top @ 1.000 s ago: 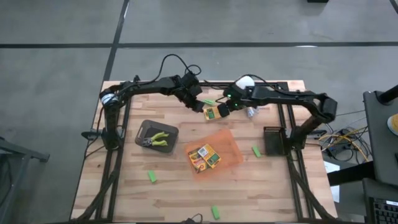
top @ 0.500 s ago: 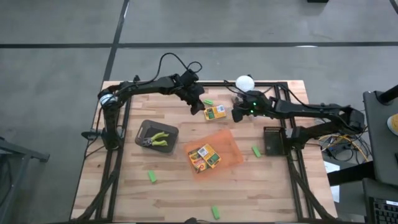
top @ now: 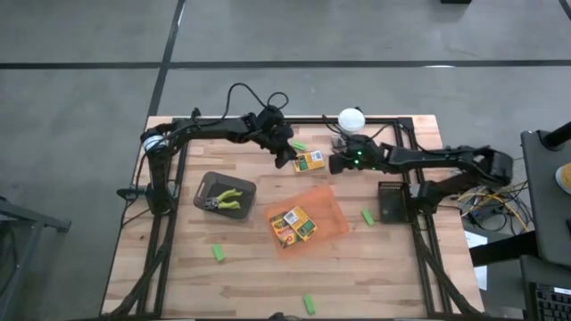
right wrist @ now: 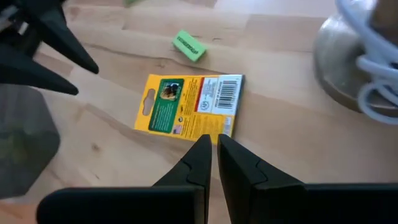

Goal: Pick & Place School Supplies
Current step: Put the crayon box into the orange bin

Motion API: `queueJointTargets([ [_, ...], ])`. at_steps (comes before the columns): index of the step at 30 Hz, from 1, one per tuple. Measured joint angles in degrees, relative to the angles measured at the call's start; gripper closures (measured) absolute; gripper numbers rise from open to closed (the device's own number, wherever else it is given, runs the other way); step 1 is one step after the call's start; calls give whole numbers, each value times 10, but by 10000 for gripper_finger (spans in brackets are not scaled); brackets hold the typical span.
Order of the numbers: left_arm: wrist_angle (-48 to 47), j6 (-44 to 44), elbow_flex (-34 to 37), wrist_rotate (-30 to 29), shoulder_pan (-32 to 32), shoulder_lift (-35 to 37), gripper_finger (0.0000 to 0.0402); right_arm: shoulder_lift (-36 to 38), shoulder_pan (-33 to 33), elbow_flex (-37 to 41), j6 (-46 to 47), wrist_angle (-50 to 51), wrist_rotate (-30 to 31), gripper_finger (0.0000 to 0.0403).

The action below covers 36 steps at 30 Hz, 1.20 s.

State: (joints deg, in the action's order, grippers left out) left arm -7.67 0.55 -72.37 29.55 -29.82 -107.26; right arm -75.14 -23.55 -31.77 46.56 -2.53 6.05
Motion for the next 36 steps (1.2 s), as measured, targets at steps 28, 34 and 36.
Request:
queueJointTargets([
  [28,124,596,105,-39,-10,-3,282,-129,-1,-121,-53,82,59,376],
  [34,231,677,166,-36,-13,-3,282,-116,-1,-121,-73,83,59,376],
  [36,236,678,176,-37,-13,-3,282,-115,-1,-121,-78,82,59,376],
])
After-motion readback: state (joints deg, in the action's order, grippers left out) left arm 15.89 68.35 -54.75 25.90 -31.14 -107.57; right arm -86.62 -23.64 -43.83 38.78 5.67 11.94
